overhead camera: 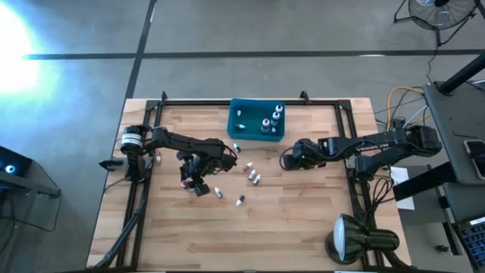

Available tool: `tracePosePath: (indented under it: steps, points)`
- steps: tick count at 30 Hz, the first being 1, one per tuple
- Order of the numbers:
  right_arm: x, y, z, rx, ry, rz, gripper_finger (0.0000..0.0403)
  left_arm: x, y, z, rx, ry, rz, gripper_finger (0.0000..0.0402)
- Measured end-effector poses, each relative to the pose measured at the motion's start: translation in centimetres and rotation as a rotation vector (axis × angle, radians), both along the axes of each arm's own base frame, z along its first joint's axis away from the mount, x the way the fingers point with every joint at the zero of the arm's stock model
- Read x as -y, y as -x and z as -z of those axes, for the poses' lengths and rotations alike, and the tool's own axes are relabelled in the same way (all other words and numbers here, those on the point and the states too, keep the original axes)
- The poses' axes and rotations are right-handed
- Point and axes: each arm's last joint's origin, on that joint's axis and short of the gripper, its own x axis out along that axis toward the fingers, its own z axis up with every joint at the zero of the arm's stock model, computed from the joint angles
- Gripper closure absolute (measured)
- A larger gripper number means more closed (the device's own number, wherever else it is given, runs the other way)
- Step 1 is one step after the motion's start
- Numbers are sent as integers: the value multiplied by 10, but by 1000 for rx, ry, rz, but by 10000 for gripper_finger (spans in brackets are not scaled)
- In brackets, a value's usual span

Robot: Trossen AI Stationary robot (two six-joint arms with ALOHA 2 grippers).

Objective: Pick & Place food coloring
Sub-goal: Put the large pink food coloring bottle into the blue bin

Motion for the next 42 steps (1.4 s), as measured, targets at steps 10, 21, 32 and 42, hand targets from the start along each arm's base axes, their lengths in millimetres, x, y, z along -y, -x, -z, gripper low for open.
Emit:
tracePosePath:
  steps: [10, 21, 32, 42]
  points:
    - [0, 0, 0, 0, 0, -1, 255, 0, -2, 0, 23, 0, -4, 286]
    - [1, 0, 0, -3, 22, 9, 255, 0, -4, 1, 46, 2, -6, 286]
    - [0, 0, 0, -3, 15, 6, 255, 0, -4, 1, 50, 0, -19, 286]
    - [-1, 0, 0, 2, -53, 34, 255, 1, -4, 0, 45, 46, -27, 286]
